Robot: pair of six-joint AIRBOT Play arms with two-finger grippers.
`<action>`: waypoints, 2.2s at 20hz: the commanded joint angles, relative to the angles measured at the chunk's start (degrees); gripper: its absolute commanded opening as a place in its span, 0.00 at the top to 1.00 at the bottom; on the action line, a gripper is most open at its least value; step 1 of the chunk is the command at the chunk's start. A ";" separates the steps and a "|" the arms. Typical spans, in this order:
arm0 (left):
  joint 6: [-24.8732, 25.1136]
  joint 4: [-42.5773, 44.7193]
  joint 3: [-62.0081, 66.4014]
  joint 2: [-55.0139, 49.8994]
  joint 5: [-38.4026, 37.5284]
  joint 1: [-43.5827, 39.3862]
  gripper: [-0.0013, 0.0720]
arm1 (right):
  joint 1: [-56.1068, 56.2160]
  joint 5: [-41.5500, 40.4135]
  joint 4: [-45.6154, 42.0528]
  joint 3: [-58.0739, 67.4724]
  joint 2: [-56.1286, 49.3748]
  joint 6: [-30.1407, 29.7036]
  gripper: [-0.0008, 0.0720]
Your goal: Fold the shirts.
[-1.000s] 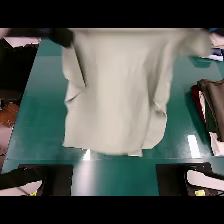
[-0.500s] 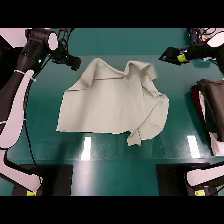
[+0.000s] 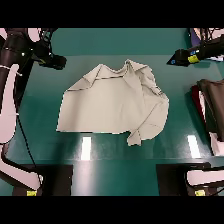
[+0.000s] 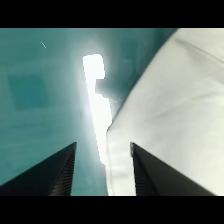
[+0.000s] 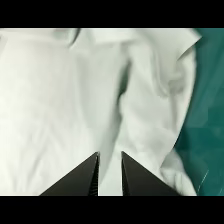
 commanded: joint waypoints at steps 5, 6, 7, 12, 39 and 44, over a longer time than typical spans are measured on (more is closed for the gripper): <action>2.10 -8.98 -10.95 8.57 -2.47 5.99 0.42 | -0.22 4.94 0.00 -15.41 13.35 -1.36 0.77; 2.38 -10.97 -14.93 11.04 -2.32 7.89 0.42 | -0.22 4.44 0.02 -19.02 15.41 -1.36 0.77; 3.93 -13.27 -19.08 13.51 -2.14 9.94 0.42 | -0.22 3.87 0.04 -22.69 17.49 -1.38 0.77; 9.62 -23.93 -46.36 28.55 4.28 22.86 0.42 | -0.20 -0.17 0.52 -36.81 26.27 -1.33 0.77; 21.11 -41.66 -73.61 32.52 17.16 25.29 0.95 | -11.13 -0.44 0.42 -59.76 39.56 0.68 0.74; 21.11 -42.51 -69.05 32.52 15.63 25.29 0.95 | -17.77 -5.57 5.53 -71.45 31.63 0.13 0.40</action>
